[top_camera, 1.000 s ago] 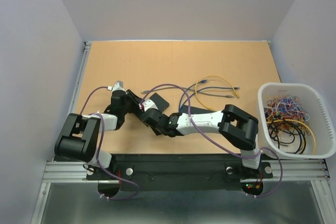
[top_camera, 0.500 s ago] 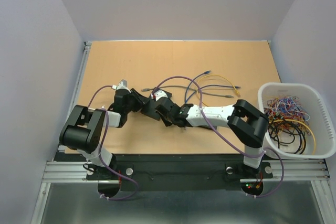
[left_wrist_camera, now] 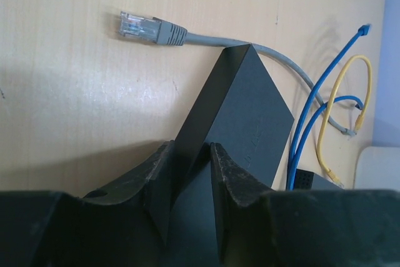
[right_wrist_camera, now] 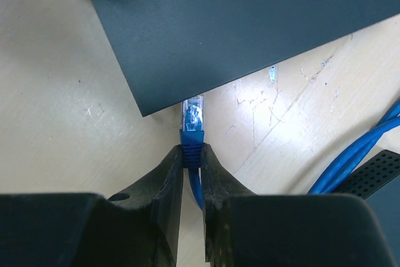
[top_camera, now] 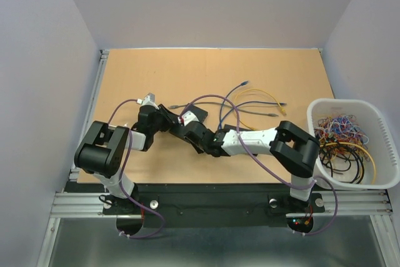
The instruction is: Insert the plug into the switch port
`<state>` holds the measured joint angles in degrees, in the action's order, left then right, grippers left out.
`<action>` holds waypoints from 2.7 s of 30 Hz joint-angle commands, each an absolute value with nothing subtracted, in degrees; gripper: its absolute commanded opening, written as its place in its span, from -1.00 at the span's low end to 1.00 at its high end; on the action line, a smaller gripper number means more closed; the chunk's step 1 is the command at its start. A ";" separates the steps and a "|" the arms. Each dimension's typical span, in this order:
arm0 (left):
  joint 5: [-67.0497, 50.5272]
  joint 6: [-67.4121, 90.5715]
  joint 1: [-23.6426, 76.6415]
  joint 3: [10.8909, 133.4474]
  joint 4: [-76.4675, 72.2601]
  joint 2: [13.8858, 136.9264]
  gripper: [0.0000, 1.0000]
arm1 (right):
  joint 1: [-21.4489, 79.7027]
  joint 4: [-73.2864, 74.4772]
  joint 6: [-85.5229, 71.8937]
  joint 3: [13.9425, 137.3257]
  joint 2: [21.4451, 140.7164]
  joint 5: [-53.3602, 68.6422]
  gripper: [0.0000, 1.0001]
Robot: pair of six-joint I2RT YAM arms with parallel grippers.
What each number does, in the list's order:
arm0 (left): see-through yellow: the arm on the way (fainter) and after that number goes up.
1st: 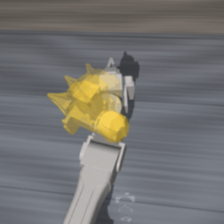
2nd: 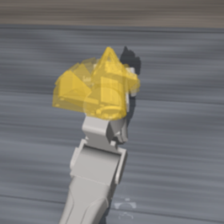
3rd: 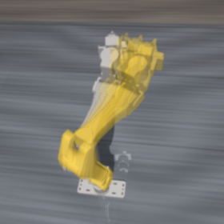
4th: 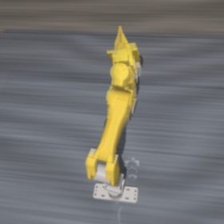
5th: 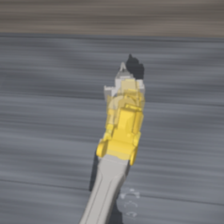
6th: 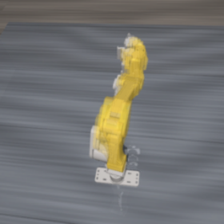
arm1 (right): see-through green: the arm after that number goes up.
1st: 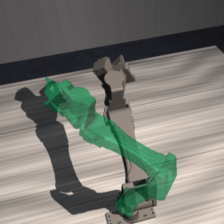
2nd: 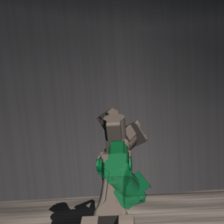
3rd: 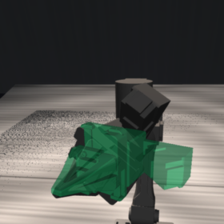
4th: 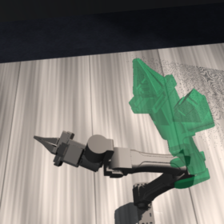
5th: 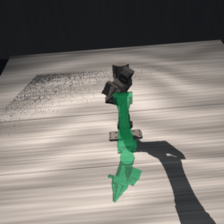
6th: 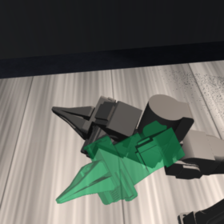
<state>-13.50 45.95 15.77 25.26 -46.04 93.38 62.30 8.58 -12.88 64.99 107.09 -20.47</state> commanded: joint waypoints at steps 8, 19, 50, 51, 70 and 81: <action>-18.63 39.20 18.54 24.96 -33.57 97.47 -0.28 | 64.25 -3.25 -3.34 59.15 98.80 -23.20 -0.99; -20.57 37.71 18.63 25.84 -32.61 97.65 -0.29 | 64.25 -9.22 1.84 55.72 98.34 -19.07 -0.99; -22.15 35.77 20.13 28.04 -31.38 100.81 -0.29 | 64.34 -21.53 8.61 54.14 105.29 -17.40 -0.99; -22.24 35.77 20.21 28.04 -31.38 100.81 -0.29 | 64.34 -21.97 8.87 54.14 105.73 -17.58 -0.99; -18.11 43.94 27.95 18.37 -38.40 100.02 -0.29 | 63.99 -19.34 8.09 62.84 108.19 -21.01 -0.99; -15.91 51.23 33.04 11.96 -44.03 98.70 -0.30 | 63.19 -18.28 7.03 70.74 111.79 -20.92 -0.99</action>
<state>-0.86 43.88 24.16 19.29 -63.75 96.16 64.60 1.54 7.92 63.20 108.99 -23.79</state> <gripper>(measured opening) 0.356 0.193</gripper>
